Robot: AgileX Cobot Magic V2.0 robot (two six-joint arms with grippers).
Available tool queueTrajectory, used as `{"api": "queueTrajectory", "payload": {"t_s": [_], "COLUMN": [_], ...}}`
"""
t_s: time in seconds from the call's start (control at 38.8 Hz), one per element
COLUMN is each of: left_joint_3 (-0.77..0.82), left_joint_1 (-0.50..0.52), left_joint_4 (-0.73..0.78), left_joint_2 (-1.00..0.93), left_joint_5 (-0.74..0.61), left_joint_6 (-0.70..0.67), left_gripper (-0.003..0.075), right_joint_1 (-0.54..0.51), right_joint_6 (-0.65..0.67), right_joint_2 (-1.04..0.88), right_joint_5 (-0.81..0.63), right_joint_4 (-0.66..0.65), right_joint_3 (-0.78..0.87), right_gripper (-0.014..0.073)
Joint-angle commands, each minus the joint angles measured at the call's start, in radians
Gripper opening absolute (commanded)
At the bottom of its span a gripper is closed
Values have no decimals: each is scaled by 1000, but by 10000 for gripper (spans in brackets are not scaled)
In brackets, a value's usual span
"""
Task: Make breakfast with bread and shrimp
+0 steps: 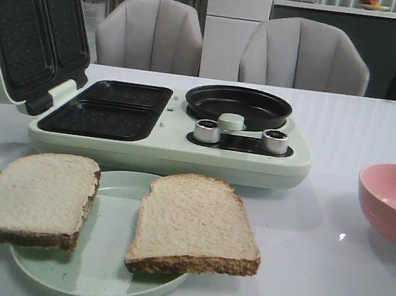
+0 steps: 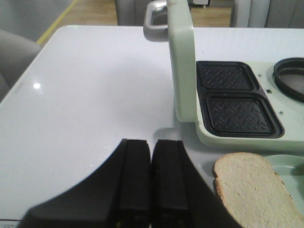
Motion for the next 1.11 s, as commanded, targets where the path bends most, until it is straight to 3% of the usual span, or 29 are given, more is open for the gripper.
{"api": "queueTrajectory", "payload": {"t_s": [0.0, 0.13, 0.21, 0.28, 0.36, 0.46, 0.57, 0.75, 0.88, 1.08], "left_joint_3": [-1, 7, 7, 7, 7, 7, 7, 4, 4, 4], "left_joint_1": [1, 1, 1, 1, 1, 1, 1, -38, -141, -390], "left_joint_4": [-13, -13, -13, -13, -5, 11, 11, -61, -76, -4], "left_joint_2": [16, 17, 17, 17, 17, 18, 18, 23, 60, 168], "left_joint_5": [-98, -93, -93, -91, -91, -90, -90, -72, -47, -31], "left_joint_6": [-1, -1, -1, -1, -1, -1, 15, 206, 316, 434], "left_gripper": [99, 106, 151, 268, 457, 591, 601, 601, 601, 601], "right_joint_1": [0, 0, 0, 0, 0, 0, 0, 0, 0, 0], "right_joint_6": [-1, -1, -1, -1, -1, -1, -1, -1, -1, -1], "right_joint_2": [59, 120, 144, 150, 150, 150, 150, 150, 150, 150], "right_joint_5": [-36, -18, -18, -20, -28, -29, -23, -11, -12, -12], "right_joint_4": [-14, -14, -13, -9, -9, -10, -10, -10, -9, -9], "right_joint_3": [-35, -35, -35, -35, -35, -35, -35, -35, -35, -35], "right_gripper": [35, 35, 47, 123, 268, 414, 446, 444, 444, 444]}}
